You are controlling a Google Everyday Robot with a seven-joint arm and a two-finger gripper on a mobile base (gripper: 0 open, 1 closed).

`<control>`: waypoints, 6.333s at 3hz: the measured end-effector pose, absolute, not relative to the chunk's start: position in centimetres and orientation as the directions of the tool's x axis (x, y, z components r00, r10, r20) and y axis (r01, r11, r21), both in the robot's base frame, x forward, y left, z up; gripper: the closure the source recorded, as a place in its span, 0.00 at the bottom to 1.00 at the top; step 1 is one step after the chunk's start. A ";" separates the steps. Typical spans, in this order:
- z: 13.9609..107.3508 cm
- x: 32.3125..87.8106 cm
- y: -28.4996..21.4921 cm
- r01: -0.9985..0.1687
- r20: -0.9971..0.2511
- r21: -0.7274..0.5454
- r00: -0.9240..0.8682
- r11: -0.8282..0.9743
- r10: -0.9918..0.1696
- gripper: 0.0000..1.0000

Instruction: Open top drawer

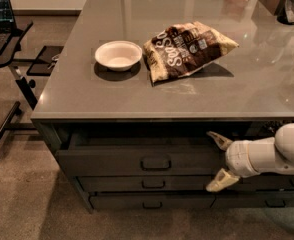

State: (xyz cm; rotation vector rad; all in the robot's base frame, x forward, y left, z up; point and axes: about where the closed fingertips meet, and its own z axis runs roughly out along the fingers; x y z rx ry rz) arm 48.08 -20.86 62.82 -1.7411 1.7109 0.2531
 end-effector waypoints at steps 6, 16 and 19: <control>64.8 46.1 -19.8 -0.954 -0.604 -0.293 0.131 0.066 -0.786 0.82; 65.2 42.7 -20.5 -0.954 -0.613 -0.294 0.150 0.048 -0.776 0.36; 63.3 41.0 -21.2 -0.971 -0.665 -0.236 0.133 0.038 -0.735 0.38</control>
Offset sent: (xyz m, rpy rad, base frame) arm -0.1399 -0.0939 -0.0377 0.0863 0.0910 0.0906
